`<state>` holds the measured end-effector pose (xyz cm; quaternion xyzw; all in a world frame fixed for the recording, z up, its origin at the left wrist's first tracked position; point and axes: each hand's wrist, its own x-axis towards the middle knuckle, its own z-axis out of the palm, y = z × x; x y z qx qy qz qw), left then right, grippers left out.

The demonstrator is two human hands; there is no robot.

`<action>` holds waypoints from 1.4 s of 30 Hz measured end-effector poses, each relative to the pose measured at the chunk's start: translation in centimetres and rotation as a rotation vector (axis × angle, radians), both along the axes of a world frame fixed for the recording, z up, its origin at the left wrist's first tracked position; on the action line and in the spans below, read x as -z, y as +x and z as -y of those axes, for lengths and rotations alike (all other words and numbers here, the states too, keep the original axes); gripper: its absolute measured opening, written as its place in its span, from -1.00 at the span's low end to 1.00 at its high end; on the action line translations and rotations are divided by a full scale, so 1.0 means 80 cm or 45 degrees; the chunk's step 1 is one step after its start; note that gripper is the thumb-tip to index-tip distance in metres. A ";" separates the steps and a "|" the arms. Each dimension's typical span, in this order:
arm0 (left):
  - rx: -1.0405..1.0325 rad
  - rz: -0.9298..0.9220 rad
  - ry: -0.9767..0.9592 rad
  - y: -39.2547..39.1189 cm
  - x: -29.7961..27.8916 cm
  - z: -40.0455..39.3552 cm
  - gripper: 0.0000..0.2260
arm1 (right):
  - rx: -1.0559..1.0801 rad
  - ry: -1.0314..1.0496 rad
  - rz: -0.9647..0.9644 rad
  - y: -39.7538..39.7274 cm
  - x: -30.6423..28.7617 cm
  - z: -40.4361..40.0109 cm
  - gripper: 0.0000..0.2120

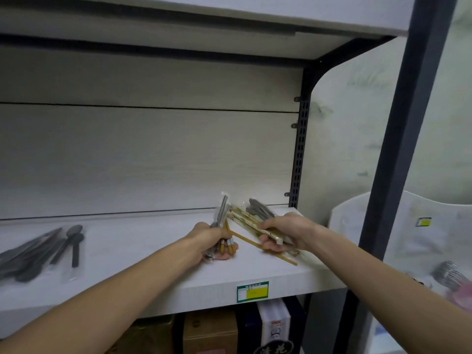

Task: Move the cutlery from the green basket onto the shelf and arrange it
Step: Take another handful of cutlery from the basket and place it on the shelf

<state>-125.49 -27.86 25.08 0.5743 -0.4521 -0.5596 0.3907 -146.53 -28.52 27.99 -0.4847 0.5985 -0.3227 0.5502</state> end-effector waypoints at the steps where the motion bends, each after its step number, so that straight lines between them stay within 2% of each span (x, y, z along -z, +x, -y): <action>1: 0.001 0.010 -0.008 0.001 0.000 -0.001 -0.76 | -0.015 -0.008 -0.010 -0.001 -0.002 -0.001 -0.69; 5: 0.017 0.066 -0.051 0.000 0.000 -0.002 -0.82 | -0.049 -0.079 -0.140 0.001 -0.008 -0.007 -0.60; 11: -0.032 0.085 -0.097 0.005 0.000 -0.005 -0.75 | 0.064 -0.180 -0.251 0.008 -0.008 -0.006 -0.59; 20: -0.016 0.160 -0.119 0.015 -0.004 -0.007 -0.80 | 0.127 -0.222 -0.304 0.001 -0.009 0.005 -0.73; 25: -0.017 0.151 -0.130 0.019 0.002 -0.010 -0.81 | 0.212 -0.279 -0.330 0.004 -0.002 0.005 -0.73; 30: -0.070 0.087 -0.150 0.030 0.005 -0.008 -0.86 | 0.274 -0.362 -0.150 0.014 -0.004 0.005 -0.83; 37: -0.124 0.085 -0.105 0.064 0.004 -0.008 -0.76 | 0.268 -0.405 -0.153 0.036 -0.006 -0.004 -0.83; 42: -0.203 0.087 -0.072 0.094 0.003 -0.009 -0.76 | 0.049 -0.140 0.306 0.085 -0.011 -0.015 -0.91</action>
